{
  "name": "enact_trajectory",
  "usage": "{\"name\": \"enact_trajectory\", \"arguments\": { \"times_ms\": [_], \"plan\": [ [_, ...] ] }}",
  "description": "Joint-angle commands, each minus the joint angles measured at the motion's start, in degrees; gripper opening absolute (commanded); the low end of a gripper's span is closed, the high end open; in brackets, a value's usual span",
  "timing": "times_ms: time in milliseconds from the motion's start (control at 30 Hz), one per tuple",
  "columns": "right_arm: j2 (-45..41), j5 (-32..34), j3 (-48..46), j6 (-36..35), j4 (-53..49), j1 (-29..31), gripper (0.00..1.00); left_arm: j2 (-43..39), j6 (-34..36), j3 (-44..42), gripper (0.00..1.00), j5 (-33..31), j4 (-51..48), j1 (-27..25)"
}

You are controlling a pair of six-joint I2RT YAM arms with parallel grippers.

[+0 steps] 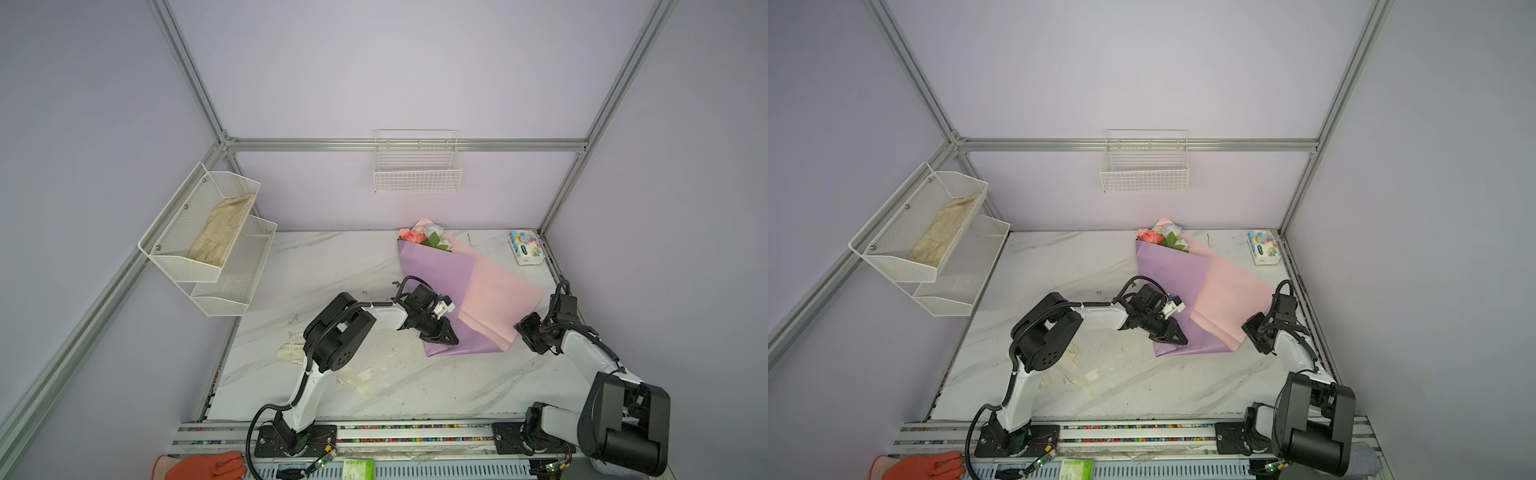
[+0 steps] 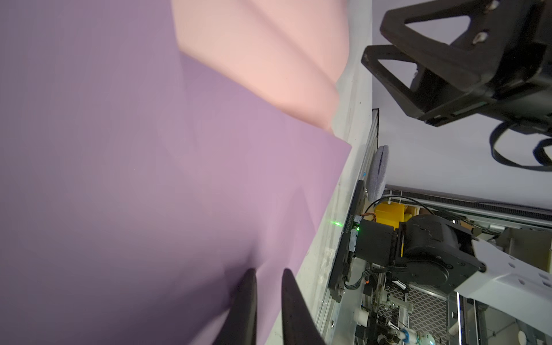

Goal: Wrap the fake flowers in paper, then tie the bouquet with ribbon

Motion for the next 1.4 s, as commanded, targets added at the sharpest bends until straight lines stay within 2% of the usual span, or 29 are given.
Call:
{"name": "enact_trajectory", "arguments": {
  "times_ms": [0,167,267,467,700,933,1067,1200,1367],
  "plan": [
    [2.5,-3.2,0.4,-3.6,4.3,-0.8,0.47,1.0,3.7,3.6,0.18,2.5,-2.4,-0.4],
    [6.3,1.7,1.2,-3.2,4.6,-2.0,0.5,1.7,6.9,5.4,0.19,4.0,-5.5,-0.4],
    [6.5,2.3,0.8,-3.2,5.5,-3.2,0.51,1.9,8.3,6.1,0.19,5.3,-7.4,-0.3],
    [7.8,-4.6,-0.1,-4.5,11.0,-3.8,0.51,-1.0,9.1,7.9,0.22,4.8,-8.3,-0.3],
    [9.3,-4.4,-0.7,-5.0,12.3,-3.8,0.5,-4.1,11.3,7.7,0.24,2.2,-10.5,-0.8],
    [10.6,-4.0,-0.6,-5.3,14.5,-3.9,0.51,-2.2,14.7,9.9,0.24,2.2,-15.5,-3.1],
    [12.5,-5.3,-0.5,-5.1,16.8,-4.0,0.51,0.2,15.4,12.1,0.24,0.5,-17.1,-3.9],
    [13.2,-6.5,-1.0,-5.3,18.5,-4.0,0.51,1.3,15.2,13.0,0.24,-4.3,-17.7,-3.9],
    [14.4,-6.3,-1.7,-5.8,19.1,-4.1,0.51,3.2,15.3,13.2,0.23,-4.2,-17.3,-3.4]
  ]
}}
